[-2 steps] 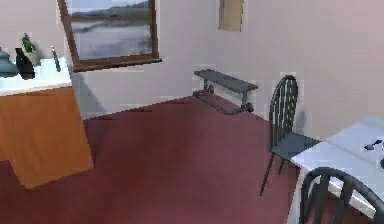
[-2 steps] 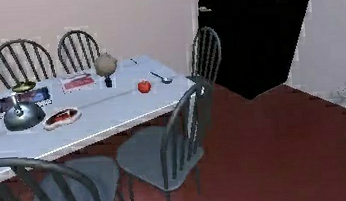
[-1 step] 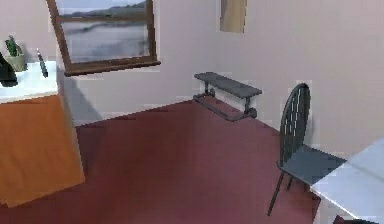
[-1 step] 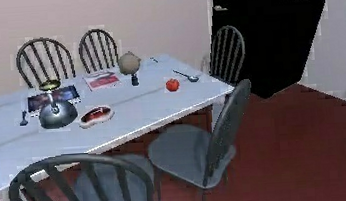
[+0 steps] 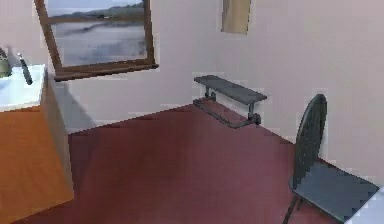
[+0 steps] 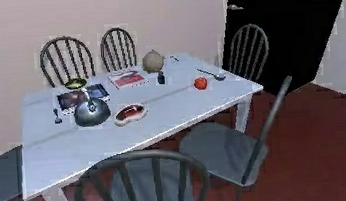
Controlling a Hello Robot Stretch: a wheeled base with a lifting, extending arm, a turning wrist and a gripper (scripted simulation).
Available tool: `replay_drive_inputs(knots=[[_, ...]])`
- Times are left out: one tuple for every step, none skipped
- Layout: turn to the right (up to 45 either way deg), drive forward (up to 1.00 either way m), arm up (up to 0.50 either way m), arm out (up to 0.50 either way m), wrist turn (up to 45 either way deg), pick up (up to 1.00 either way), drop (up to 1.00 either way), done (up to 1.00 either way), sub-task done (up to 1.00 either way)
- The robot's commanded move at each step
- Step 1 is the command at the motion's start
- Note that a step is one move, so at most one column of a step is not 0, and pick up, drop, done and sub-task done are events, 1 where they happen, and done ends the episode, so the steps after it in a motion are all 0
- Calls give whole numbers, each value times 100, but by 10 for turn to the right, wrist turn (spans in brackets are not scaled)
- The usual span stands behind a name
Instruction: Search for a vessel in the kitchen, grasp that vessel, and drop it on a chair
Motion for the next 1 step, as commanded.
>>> replay_drive_inputs(knots=[[-450, 0, 0, 0, 0, 0, 0, 0, 0]])
